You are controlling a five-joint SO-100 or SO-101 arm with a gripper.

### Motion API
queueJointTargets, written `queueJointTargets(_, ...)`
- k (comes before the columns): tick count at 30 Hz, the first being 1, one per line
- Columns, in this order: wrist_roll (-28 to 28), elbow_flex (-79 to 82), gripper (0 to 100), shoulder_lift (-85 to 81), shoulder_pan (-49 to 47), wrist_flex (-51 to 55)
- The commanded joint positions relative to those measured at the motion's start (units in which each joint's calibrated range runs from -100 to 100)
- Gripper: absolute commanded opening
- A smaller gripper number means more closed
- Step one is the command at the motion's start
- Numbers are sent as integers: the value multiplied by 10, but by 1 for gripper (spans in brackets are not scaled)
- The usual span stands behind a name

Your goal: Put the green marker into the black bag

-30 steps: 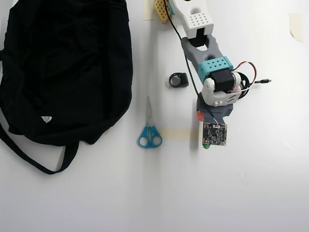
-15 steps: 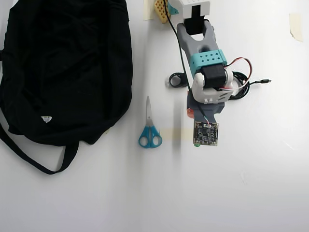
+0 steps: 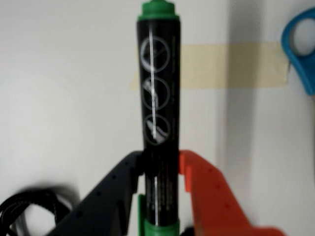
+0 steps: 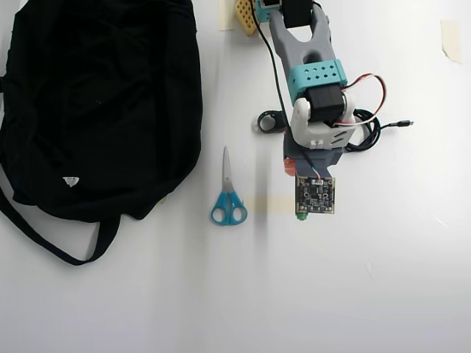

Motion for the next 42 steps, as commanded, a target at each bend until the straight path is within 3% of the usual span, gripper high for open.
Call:
queueJointTargets(1,-2,55,2,-81,5,-25)
queueJointTargets(21,-2,238,2,-247,8,-77)
queueJointTargets(42,-2,349,2,-365,87,-85)
